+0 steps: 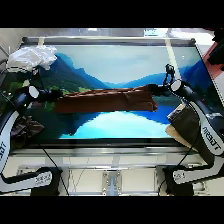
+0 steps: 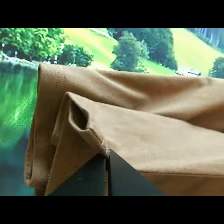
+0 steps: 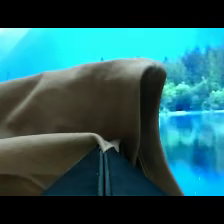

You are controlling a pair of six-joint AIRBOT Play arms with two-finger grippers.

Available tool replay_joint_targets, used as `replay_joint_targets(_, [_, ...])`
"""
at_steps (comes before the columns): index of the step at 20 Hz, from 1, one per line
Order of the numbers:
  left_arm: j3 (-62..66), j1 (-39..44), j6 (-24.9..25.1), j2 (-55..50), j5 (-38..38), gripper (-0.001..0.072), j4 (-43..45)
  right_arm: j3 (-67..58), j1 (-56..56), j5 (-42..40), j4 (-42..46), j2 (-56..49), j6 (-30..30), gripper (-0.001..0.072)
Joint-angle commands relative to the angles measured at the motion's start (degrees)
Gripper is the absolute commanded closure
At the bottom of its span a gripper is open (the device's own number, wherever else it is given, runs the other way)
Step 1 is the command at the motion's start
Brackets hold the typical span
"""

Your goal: Fold the shirts.

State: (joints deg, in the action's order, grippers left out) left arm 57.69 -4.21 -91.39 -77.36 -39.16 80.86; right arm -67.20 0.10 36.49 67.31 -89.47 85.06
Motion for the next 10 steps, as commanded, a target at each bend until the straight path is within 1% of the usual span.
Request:
replay_joint_targets(1, [0.11,0.74,-0.35,-2.12,-0.09,0.0702,1.64,-0.13,0.00,-1.18,-0.44,-4.33,0.00,0.0690])
replay_joint_targets(5, [0.11,0.74,-0.28,-2.51,-0.04,0.0700,0.33,-0.15,0.00,-1.53,-0.44,-4.74,-0.02,0.0689])
replay_joint_targets(6, [0.11,0.74,-0.31,-2.51,0.22,0.0668,-0.66,-0.15,0.00,-1.40,-0.46,-4.74,-0.02,0.0688])
replay_joint_targets(7, [0.11,0.72,-0.33,-2.51,0.74,0.0465,-1.77,-0.15,0.00,-0.98,-0.66,-4.74,-0.02,0.0687])
replay_joint_targets(8, [0.31,0.72,-0.33,-2.51,0.83,0.0187,-2.67,-0.17,0.00,-0.48,-0.87,-4.68,-0.02,0.0686])
replay_joint_targets(9, [0.85,0.70,-0.33,-2.49,0.48,0.0026,-3.26,-0.46,-0.02,0.33,-0.87,-4.52,-0.04,0.0655])
replay_joint_targets(10, [1.88,0.70,-0.35,-2.49,-0.07,0.0005,-3.34,-1.03,-0.11,1.16,-0.90,-4.09,-0.02,0.0577])
